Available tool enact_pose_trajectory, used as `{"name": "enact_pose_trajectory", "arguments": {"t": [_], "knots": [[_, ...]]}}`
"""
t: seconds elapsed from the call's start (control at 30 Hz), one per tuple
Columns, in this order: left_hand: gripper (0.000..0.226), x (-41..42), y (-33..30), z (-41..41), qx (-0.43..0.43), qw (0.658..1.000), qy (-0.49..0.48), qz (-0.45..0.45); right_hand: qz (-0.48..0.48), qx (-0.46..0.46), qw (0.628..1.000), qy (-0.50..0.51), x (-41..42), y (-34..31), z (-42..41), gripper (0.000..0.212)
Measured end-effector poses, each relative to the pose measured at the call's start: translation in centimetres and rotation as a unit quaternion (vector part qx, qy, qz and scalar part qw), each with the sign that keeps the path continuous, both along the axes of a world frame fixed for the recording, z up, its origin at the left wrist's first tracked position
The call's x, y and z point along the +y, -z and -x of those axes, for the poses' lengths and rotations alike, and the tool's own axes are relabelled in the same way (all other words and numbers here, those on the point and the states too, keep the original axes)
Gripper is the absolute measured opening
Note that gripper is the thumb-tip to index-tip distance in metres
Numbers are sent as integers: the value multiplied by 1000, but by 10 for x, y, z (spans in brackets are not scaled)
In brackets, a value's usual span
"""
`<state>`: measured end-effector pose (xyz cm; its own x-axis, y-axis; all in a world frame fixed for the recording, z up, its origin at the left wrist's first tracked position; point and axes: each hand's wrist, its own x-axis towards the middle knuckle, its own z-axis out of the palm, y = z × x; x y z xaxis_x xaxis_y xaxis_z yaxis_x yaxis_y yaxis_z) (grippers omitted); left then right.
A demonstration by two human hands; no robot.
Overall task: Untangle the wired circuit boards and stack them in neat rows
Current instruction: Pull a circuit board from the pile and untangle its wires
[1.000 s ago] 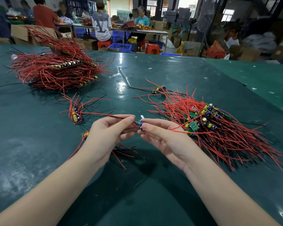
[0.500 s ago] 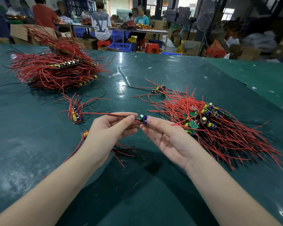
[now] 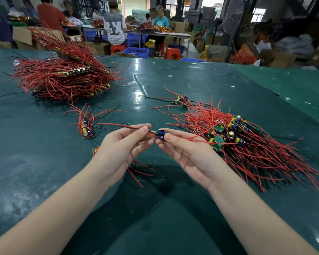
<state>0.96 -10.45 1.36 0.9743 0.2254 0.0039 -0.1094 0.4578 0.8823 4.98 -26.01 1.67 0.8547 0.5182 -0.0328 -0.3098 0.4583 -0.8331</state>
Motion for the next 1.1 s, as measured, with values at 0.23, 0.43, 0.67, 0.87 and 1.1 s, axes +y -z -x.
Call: {"name": "enact_pose_trajectory", "arguments": {"t": [0.23,0.43,0.67,0.87,1.1], "knots": [[14,5,-4,-1,-73,996,-43,17,-22,52,998,4,-4,-3,-2,15],[11,7,-2,-2,-50,996,-74,-2,-2,48,999,-15,-3,0,0,18],[16,3,-1,-3,-78,993,-81,-25,-17,41,999,16,-3,1,-4,18],[15,4,0,-3,-58,992,-103,-43,-3,36,999,10,-1,2,-2,16],[23,3,1,-5,-73,992,-85,-54,-3,62,998,29,-4,2,-4,15]]}}
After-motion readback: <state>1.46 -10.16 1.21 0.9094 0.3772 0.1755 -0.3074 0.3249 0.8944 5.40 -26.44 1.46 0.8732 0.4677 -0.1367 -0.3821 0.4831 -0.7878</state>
